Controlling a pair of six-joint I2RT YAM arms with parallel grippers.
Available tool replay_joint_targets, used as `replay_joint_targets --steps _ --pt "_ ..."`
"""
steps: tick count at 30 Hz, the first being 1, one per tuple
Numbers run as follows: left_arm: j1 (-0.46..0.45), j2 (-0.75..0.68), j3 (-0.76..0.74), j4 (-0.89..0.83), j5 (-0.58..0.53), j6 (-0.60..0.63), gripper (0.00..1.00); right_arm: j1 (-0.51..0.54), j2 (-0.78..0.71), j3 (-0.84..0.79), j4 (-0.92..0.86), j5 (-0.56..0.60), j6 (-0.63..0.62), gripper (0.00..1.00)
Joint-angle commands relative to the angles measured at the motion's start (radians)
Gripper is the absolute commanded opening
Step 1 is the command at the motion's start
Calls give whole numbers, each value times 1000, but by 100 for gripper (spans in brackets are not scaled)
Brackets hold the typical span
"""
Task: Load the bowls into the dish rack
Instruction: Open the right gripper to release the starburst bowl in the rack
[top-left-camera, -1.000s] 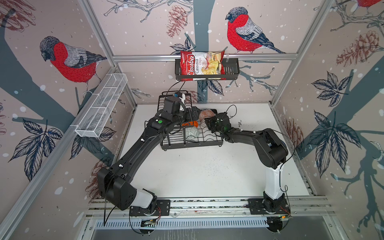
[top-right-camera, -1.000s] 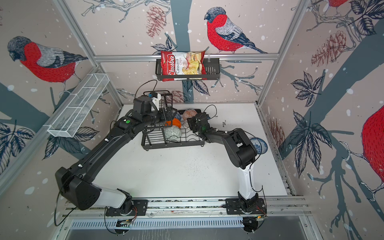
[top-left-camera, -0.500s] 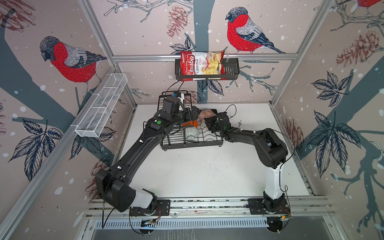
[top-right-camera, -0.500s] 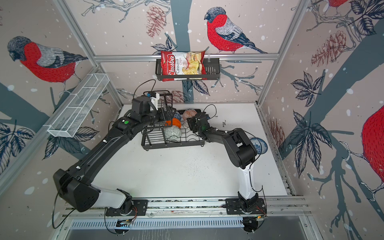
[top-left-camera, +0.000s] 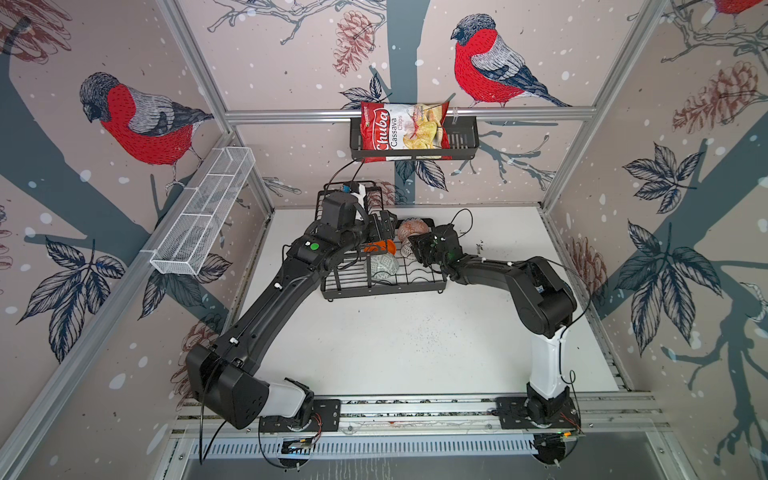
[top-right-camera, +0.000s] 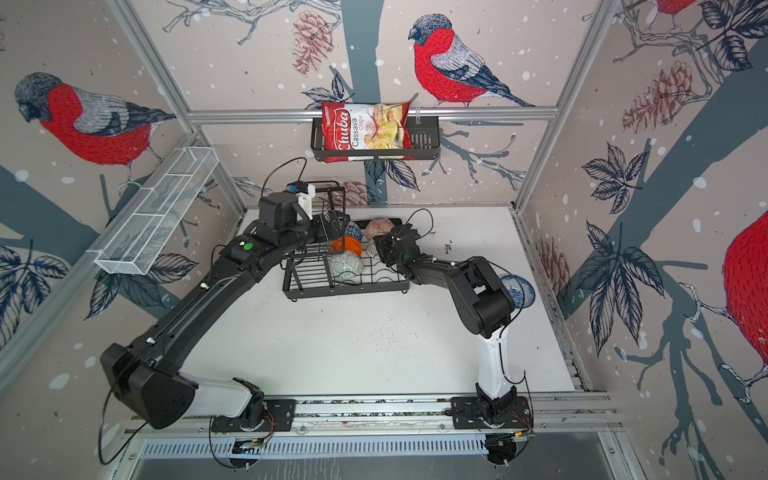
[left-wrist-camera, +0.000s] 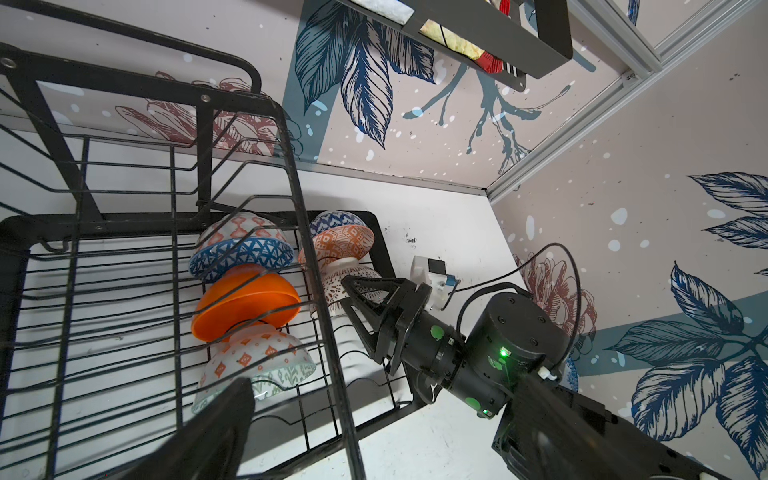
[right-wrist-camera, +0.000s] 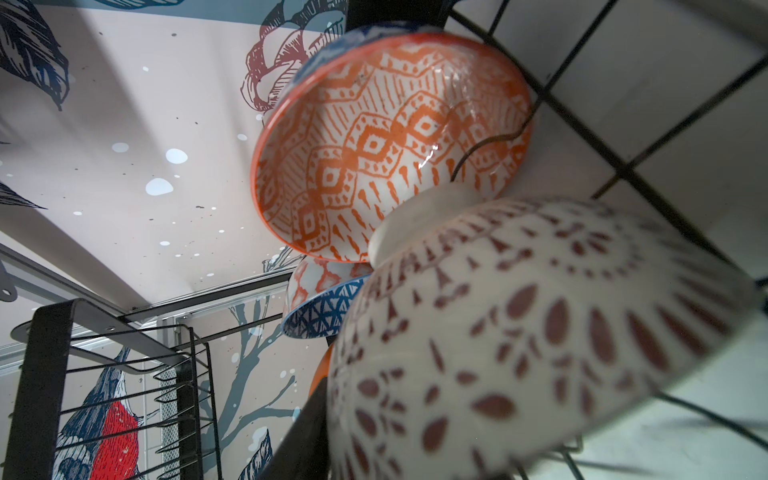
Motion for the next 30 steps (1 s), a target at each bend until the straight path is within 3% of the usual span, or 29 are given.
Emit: replay_joint_targets --steps 1,30 --pt "3 -4 -4 28 4 2 98 -2 -13 4 -1 -6 -11 42" --pt "3 10 19 28 -3 3 97 -21 -28 26 -22 -18 -41 46"
